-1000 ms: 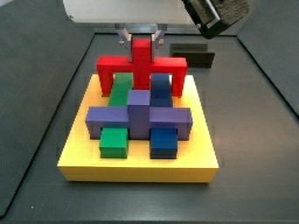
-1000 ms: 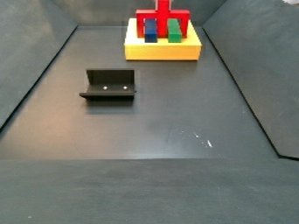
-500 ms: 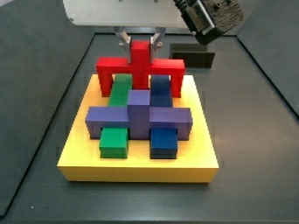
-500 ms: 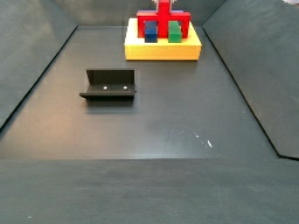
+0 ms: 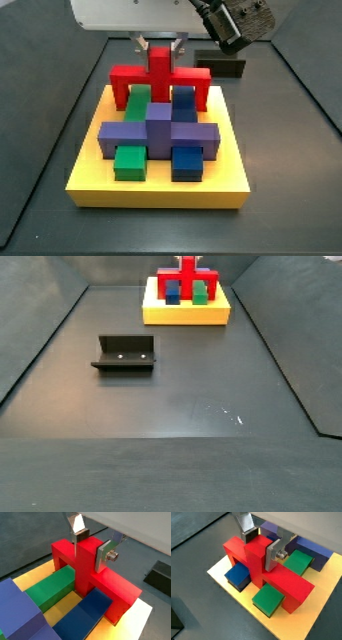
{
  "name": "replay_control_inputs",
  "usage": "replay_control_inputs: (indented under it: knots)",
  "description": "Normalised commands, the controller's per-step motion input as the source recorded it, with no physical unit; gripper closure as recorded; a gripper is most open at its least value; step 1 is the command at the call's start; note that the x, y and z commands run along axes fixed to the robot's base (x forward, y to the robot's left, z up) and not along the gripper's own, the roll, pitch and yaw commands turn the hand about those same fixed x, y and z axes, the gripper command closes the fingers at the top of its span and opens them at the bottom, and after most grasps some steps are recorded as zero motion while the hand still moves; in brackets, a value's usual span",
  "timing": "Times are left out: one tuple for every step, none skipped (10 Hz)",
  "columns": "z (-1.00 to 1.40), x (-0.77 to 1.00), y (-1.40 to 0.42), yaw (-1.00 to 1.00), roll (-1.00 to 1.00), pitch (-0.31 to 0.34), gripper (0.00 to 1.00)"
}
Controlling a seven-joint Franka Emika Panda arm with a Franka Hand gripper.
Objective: Pick up the red object. Move up. Move to above the board. Insert the red object.
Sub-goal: Insert the red object.
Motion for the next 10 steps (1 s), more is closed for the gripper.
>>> replay_control_inputs:
  knots:
    - [-0.22, -0.01, -0.03, 0.0, 0.0, -0.09, 1.0]
    - [-0.28, -0.01, -0.11, 0.0, -0.02, -0.104, 1.0]
    - [-0.32, 0.0, -0.11, 0.0, 0.0, -0.114, 1.0]
    - [-0.33, -0.01, -0.03, 0.0, 0.04, -0.101, 1.0]
    - [-0.34, 0.0, 0.0, 0.0, 0.08, -0.091, 1.0]
    - [-0.5, 0.0, 0.04, 0.0, 0.14, -0.086, 1.0]
    - [-0.43, 0.0, 0.11, 0.0, 0.11, -0.049, 1.0]
    - [-0.29, 0.0, 0.08, 0.0, 0.06, -0.024, 1.0]
    - [-0.3, 0.0, 0.04, 0.0, 0.07, -0.03, 1.0]
    - [-0.3, 0.0, 0.02, 0.0, 0.07, -0.031, 1.0]
